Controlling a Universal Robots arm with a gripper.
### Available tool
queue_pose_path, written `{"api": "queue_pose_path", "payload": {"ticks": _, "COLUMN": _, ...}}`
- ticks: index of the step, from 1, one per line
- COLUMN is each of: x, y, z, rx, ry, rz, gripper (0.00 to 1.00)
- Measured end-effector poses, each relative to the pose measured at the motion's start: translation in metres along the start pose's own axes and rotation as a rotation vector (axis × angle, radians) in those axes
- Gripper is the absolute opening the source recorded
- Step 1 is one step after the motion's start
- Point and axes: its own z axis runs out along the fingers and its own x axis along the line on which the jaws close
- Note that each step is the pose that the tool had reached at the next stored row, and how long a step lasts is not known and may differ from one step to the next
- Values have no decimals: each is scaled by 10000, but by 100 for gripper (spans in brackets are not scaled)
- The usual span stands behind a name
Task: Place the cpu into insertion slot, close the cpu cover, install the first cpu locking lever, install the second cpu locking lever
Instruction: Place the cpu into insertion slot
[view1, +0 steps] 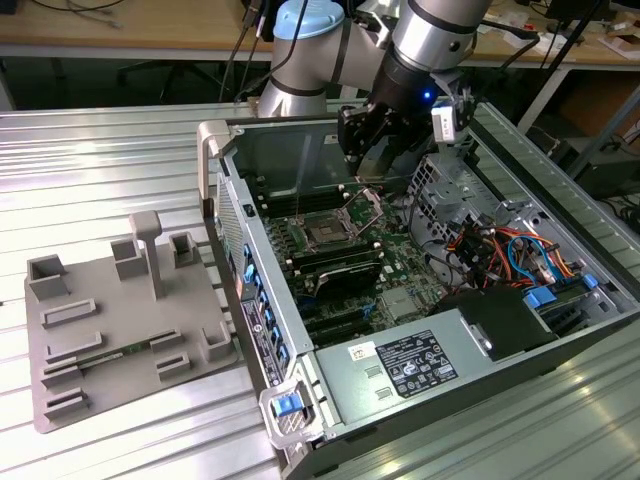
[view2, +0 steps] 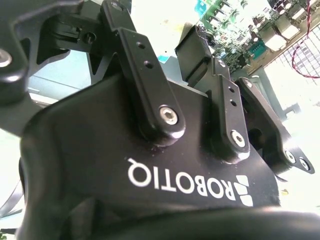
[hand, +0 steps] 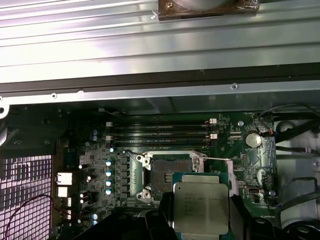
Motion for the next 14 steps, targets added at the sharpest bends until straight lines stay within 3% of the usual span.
{"api": "queue_pose_path", "payload": {"ticks": 14, "x": -1, "y": -3, "z": 36, "rx": 1, "ry": 0, "rz": 0, "gripper": 55}}
